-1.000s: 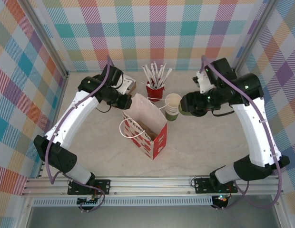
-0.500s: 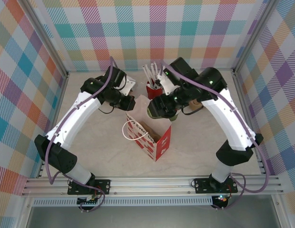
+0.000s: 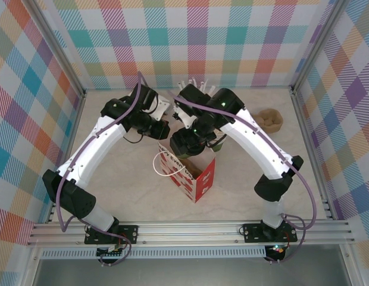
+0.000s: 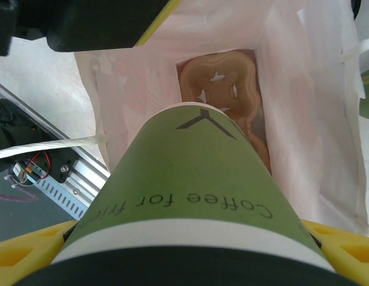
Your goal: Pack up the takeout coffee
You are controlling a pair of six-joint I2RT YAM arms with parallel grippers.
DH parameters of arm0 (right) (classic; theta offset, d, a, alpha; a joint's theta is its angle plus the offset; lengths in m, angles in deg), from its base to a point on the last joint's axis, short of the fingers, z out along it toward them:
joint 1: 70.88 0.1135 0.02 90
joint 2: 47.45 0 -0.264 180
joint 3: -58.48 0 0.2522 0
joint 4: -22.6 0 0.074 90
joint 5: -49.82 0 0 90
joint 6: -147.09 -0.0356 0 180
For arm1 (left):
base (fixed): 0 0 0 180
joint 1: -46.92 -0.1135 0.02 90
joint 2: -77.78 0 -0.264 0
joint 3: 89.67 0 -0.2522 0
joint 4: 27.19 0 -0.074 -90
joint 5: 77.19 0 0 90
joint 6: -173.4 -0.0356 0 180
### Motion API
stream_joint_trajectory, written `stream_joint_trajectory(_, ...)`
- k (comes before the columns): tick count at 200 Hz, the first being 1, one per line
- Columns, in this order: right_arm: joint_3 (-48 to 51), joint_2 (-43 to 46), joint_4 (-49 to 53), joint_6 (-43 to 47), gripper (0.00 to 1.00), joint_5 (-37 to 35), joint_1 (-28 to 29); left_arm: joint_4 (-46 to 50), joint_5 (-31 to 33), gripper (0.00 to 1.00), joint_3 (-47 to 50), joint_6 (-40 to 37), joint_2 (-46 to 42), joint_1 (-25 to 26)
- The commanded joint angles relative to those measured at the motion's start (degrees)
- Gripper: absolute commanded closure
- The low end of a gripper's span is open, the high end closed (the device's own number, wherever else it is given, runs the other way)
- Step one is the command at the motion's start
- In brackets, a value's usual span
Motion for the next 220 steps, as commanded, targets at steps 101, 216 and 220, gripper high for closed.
stream_joint_trajectory(101,8.0,1.94,10.03,-1.68,0.33,-2.01,-0.3,-1.79,-0.46,0.89,3.61,-0.79,-2.77,0.43)
stream_joint_trajectory(216,13.04,2.78,9.95,0.43,0.33,-3.41,-1.26,-2.42,-0.73,0.89,3.96,-0.97,-2.59,0.43)
stream_joint_trajectory(220,13.19,2.68,9.99,0.72,0.33,-3.11,-1.27,-2.53,-0.77,0.89,3.96,-0.97,-2.48,0.43)
